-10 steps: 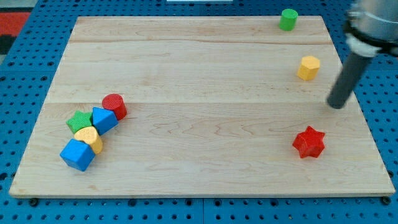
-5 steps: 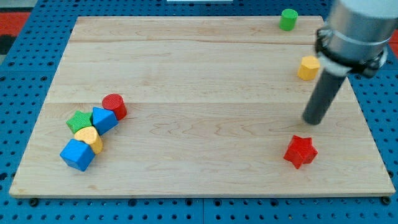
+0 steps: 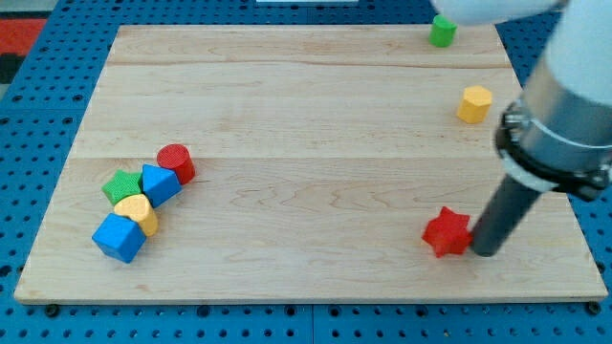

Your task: Move the red star towards the bottom center

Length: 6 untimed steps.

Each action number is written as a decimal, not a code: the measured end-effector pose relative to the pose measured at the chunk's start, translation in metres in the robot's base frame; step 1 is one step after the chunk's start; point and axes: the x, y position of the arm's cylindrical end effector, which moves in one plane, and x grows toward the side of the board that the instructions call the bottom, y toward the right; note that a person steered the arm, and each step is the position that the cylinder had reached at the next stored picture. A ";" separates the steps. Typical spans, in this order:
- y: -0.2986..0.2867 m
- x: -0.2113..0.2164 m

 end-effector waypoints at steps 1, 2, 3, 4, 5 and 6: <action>-0.033 -0.003; -0.047 -0.015; -0.047 -0.032; -0.056 -0.048; -0.074 -0.069; -0.109 -0.072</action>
